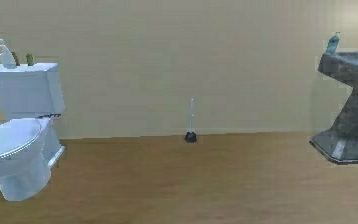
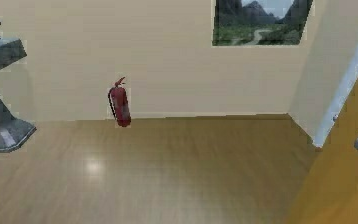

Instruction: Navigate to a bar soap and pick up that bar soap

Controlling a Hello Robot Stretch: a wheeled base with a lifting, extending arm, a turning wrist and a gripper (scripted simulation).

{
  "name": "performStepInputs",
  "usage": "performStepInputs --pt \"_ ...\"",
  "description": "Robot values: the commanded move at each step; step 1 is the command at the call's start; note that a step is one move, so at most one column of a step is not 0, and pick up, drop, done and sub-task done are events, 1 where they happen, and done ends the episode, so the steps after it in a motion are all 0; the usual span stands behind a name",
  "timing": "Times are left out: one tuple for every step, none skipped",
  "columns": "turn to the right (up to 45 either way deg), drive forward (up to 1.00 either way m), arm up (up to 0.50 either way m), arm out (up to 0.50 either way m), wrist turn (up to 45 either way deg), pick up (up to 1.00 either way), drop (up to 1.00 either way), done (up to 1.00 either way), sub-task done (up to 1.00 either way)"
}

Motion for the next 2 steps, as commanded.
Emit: performStepInputs --pt "45.0 0.00 0.00 0.00 0.0 0.00 0.00 0.00 0.00" --pt "39.0 0.00 0.00 0.00 0.0 0.00 0.00 0.00 0.00"
